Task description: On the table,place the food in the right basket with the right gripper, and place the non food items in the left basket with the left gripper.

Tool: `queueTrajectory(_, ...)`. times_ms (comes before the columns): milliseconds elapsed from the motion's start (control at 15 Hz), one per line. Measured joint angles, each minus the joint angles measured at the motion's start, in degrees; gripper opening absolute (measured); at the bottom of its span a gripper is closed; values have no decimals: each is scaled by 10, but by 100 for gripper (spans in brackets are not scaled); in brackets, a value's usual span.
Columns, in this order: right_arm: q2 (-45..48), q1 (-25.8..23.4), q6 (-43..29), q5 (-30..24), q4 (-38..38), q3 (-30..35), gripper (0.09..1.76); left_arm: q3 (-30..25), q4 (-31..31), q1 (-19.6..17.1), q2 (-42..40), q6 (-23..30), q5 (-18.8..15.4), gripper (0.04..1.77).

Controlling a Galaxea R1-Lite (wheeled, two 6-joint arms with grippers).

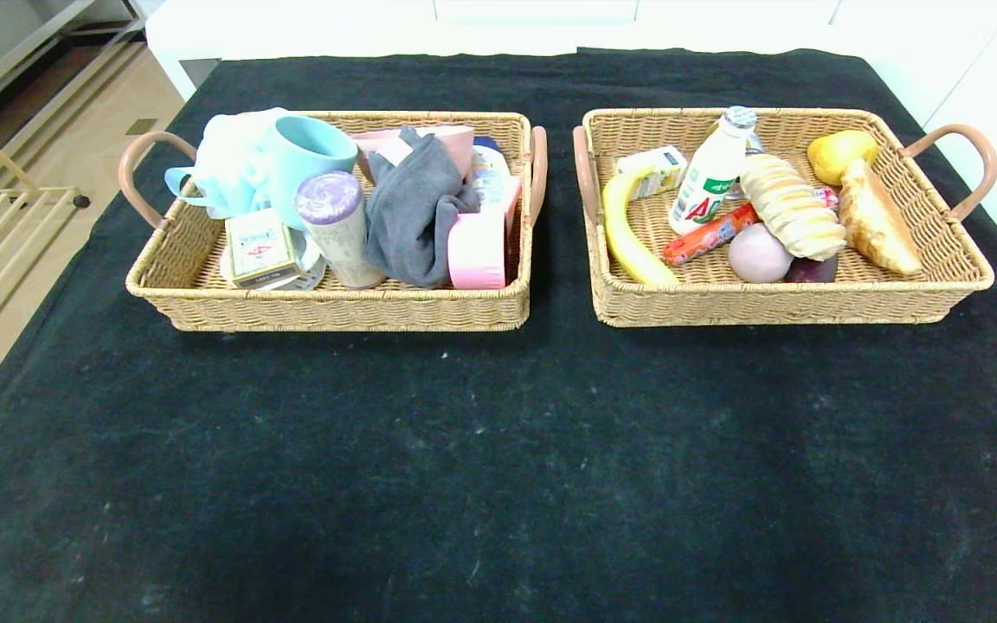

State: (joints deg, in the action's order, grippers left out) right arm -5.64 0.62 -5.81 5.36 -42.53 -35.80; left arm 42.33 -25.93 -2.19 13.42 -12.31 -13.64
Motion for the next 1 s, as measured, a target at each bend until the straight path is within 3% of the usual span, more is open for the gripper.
queueTrajectory(333, 35, -1, 1, -49, 5, 5, 170, -51, 0, 12, -45, 0, 4, 172)
queueTrajectory(667, 55, -1, 2, -63, 84, 34, 170, -123, 14, 18, -109, 1, 8, 172)
queueTrajectory(800, 56, -1, 2, -62, 134, 61, 170, -161, 51, 19, -123, 4, 36, 172)
queueTrajectory(1000, 56, -1, 3, -60, 240, 122, 171, -225, 161, 19, -132, 6, 62, 172)
